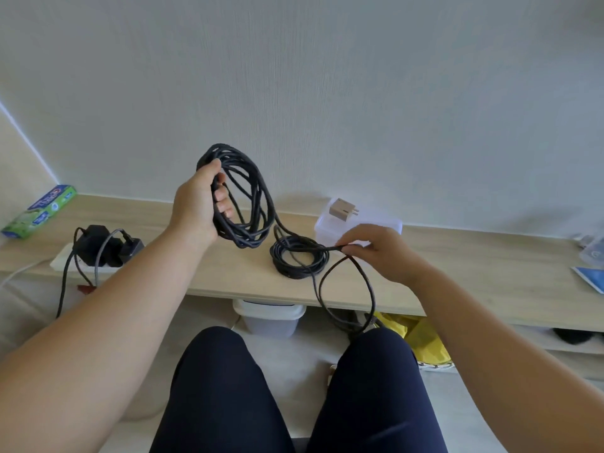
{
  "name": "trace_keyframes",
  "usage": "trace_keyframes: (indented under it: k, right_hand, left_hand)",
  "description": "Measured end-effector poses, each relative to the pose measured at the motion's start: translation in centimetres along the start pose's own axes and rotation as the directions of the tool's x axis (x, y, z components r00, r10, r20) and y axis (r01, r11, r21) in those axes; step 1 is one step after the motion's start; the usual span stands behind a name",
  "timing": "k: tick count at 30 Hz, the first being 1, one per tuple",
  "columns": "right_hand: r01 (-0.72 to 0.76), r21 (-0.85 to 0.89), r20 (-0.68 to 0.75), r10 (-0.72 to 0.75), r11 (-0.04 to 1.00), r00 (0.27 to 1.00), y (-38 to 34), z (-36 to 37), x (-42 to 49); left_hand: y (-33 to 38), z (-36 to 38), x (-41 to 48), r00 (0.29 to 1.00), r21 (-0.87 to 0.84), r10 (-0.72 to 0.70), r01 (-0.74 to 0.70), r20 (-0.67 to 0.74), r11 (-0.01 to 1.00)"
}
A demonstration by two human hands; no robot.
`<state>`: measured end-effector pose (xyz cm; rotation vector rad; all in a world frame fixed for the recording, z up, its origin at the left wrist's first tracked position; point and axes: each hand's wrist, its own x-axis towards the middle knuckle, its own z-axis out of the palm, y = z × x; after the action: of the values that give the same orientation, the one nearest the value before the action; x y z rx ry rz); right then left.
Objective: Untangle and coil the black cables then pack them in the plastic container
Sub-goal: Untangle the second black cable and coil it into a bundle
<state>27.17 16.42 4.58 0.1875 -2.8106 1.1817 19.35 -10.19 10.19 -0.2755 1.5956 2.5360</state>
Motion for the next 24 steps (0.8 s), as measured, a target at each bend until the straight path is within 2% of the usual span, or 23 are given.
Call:
trace_keyframes:
  k: [2,4,6,8,9,12,16,19,21,24]
  right_hand:
    - [0.035,0.114,-0.001,-0.035,0.993,0.999,-1.1,-1.0,-0.1]
    - [0.011,0.32,-0.004,-0.011,0.947,1.0,-2.3,-1.9,0.1]
    - [0.012,0.575,-0.094,0.051,0.818,0.994,-2.8,-2.4,0.7]
    - [-0.001,0.788,-0.182,0.234,0.616,0.955,-2.8,-3.0,1.4]
    - [-0.016,0.836,-0.212,0.348,0.549,0.913,-2.4,-3.3,1.7]
    - [-0.153,0.856,-0.222,0.62,0.493,0.753,0.3,-3.5,1.7]
    - [-0.366,0.846,-0.092,0.784,0.387,0.614,4.0,-2.1,0.4]
    - [-0.499,0.822,0.027,0.857,0.274,0.515,5.2,-0.5,-1.2]
    - [-0.645,0.707,0.096,0.864,0.29,0.493,6.0,0.4,-2.4]
    - [-0.802,0.443,0.108,0.864,0.401,0.491,6.4,0.9,-3.4]
  left_hand:
    - [-0.4,-0.6,0.6,0.999,0.125,0.019,-0.014,-0.043,0.992]
    - [-0.8,-1.3,1.1,0.999,0.304,0.037,-0.023,-0.04,0.953]
    - [-1.3,-1.7,1.3,0.999,0.427,0.032,-0.028,-0.002,0.904]
    - [-1.6,-2.0,1.2,0.999,0.43,-0.001,-0.016,0.04,0.903]
    - [-1.5,-2.1,1.2,0.998,0.392,-0.024,-0.003,0.063,0.92]
    - [-0.7,-2.9,1.0,0.975,0.208,-0.082,0.038,0.207,0.977]
    - [1.7,-3.4,0.1,0.862,-0.001,-0.03,0.036,0.506,0.999]
    - [3.3,-3.0,-0.4,0.798,-0.096,0.021,0.047,0.603,0.994]
    - [4.0,-2.5,-0.8,0.794,-0.115,0.038,0.041,0.607,0.992]
    - [4.3,-0.9,-2.1,0.799,-0.076,0.032,0.017,0.6,0.997]
